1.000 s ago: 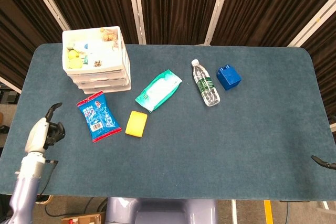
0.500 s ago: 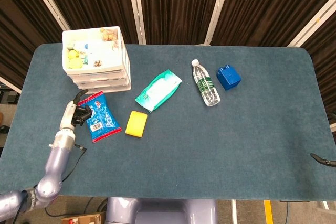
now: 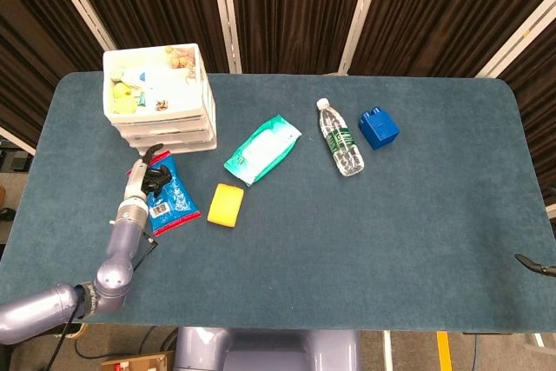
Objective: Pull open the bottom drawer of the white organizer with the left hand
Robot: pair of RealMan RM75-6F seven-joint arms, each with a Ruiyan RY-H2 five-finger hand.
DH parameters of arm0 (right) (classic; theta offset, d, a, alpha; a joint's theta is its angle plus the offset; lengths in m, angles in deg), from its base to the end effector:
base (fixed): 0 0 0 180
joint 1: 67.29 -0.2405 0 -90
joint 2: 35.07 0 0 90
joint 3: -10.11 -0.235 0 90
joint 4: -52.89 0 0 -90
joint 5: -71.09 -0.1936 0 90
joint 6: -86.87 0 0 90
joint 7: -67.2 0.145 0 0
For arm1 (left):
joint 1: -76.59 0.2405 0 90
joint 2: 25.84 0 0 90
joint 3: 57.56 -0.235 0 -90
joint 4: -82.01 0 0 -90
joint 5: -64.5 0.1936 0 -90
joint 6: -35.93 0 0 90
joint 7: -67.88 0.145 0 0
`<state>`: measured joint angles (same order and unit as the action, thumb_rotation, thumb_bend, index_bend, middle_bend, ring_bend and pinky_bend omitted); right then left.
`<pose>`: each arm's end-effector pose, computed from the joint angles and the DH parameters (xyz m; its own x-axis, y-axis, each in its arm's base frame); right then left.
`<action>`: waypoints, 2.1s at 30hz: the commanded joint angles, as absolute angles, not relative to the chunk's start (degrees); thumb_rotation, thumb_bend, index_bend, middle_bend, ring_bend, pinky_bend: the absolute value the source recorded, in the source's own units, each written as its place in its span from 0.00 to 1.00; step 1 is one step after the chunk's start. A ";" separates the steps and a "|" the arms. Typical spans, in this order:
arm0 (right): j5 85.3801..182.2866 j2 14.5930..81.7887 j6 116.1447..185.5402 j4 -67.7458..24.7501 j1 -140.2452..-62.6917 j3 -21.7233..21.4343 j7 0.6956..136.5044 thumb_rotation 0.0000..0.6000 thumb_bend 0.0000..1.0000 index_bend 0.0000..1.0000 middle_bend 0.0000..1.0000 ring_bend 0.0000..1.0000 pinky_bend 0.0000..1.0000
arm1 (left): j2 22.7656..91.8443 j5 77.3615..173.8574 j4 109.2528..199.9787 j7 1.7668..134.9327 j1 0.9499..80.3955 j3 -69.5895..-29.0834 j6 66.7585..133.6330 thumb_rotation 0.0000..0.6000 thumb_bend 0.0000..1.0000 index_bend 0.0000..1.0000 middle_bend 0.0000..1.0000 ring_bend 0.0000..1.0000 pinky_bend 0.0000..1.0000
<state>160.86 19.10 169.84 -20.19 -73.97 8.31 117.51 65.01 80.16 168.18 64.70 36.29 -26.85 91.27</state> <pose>-0.3365 -0.1906 0.2543 0.0451 -0.0440 0.9980 -0.9984 -0.0368 0.0435 -0.1719 0.3614 0.0213 -0.6220 0.0662 0.7802 0.7080 0.4732 0.5243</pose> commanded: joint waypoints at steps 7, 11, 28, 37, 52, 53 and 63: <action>160.81 18.95 169.56 -20.11 -74.09 8.33 118.27 1.00 0.14 0.00 0.00 0.00 0.00 | 67.92 77.88 162.89 65.62 33.38 -25.59 89.11 1.00 0.78 0.10 0.96 0.90 0.88; 160.81 18.92 169.52 -20.18 -74.09 8.37 118.40 1.00 0.14 0.00 0.00 0.00 0.00 | 68.56 76.98 161.76 66.04 32.54 -25.19 88.36 1.00 0.78 0.10 0.96 0.90 0.88; 160.84 18.88 169.50 -20.36 -74.12 8.41 118.25 1.00 0.14 0.00 0.00 0.00 0.00 | 71.94 75.71 156.35 66.09 29.64 -23.32 86.79 1.00 0.79 0.12 0.97 0.90 0.88; 160.86 18.89 169.54 -20.39 -74.12 8.43 118.24 1.00 0.14 0.00 0.00 0.00 0.00 | 73.12 76.80 154.96 65.75 29.29 -23.20 86.29 1.00 0.79 0.16 0.97 0.90 0.88; 160.80 18.87 169.58 -20.57 -74.03 8.46 118.01 1.00 0.14 0.00 0.00 0.00 0.00 | 71.76 79.24 159.06 65.24 31.59 -24.55 86.42 1.00 0.80 0.23 0.97 0.90 0.88; 160.79 18.86 169.56 -20.61 -74.03 8.47 118.02 1.00 0.14 0.00 0.00 0.00 0.00 | 71.55 79.40 159.51 65.23 31.89 -24.79 86.42 1.00 0.80 0.23 0.97 0.90 0.88; 160.76 18.80 169.59 -20.78 -73.94 8.50 117.98 1.00 0.14 0.00 0.00 0.00 0.00 | 68.80 82.62 164.80 63.75 35.68 -27.26 86.18 1.00 0.80 0.23 0.97 0.90 0.88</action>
<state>160.76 18.80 169.59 -20.78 -73.94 8.50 117.97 69.29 81.97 164.16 64.06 35.13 -26.84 86.21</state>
